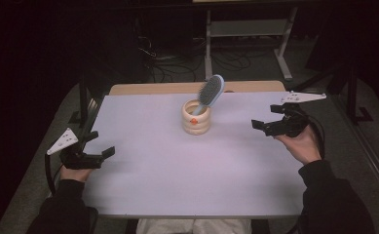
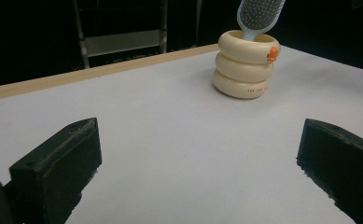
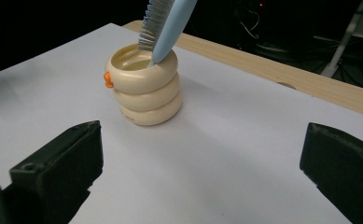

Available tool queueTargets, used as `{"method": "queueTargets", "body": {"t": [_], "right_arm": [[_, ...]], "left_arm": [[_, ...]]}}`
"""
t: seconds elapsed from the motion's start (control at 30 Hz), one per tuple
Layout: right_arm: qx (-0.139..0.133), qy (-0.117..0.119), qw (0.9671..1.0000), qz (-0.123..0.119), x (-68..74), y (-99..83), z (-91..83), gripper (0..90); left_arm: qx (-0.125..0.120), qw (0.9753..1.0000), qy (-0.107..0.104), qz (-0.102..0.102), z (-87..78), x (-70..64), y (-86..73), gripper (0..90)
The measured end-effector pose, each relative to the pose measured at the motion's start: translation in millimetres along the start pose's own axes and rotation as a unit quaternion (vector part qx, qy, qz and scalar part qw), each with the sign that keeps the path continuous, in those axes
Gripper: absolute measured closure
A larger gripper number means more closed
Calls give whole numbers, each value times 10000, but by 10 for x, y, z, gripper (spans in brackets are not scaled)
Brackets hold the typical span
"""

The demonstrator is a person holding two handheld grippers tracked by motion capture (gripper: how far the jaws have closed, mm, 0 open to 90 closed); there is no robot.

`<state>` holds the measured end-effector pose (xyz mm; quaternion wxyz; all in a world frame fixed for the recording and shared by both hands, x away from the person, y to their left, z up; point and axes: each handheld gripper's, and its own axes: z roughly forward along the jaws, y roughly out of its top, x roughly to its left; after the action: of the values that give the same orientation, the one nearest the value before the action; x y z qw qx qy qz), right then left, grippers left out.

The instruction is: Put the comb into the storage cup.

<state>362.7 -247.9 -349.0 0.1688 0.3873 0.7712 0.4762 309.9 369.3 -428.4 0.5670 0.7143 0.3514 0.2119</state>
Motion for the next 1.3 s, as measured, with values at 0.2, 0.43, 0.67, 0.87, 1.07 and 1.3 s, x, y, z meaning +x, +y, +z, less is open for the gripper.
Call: {"method": "queueTargets", "body": {"t": [0.2, 0.43, 0.67, 0.87, 1.07, 1.3], "right_arm": [[56, 38, 10000, -15, 23, -93, -24, 0], [107, 41, 9999, -21, 34, -199, -51, 0], [63, -24, 10000, -33, 31, -299, -116, 0], [51, -71, 10000, 21, 4, -380, -183, 0], [0, -90, 9999, 48, -9, -441, -250, 0], [29, -125, 9999, 41, -12, -519, -297, 0]], "left_arm": [[0, 10000, -36, -34, 4, 7, -6, 0], [-1, 10000, -35, -38, 3, 7, -9, 0], [20, 10000, -56, -57, 9, 10, -12, 0], [24, 10000, -54, -61, 10, 10, -14, 0], [38, 10000, -49, -63, 12, 9, -16, 0], [41, 10000, -36, -73, 9, 9, -18, 0]]}}
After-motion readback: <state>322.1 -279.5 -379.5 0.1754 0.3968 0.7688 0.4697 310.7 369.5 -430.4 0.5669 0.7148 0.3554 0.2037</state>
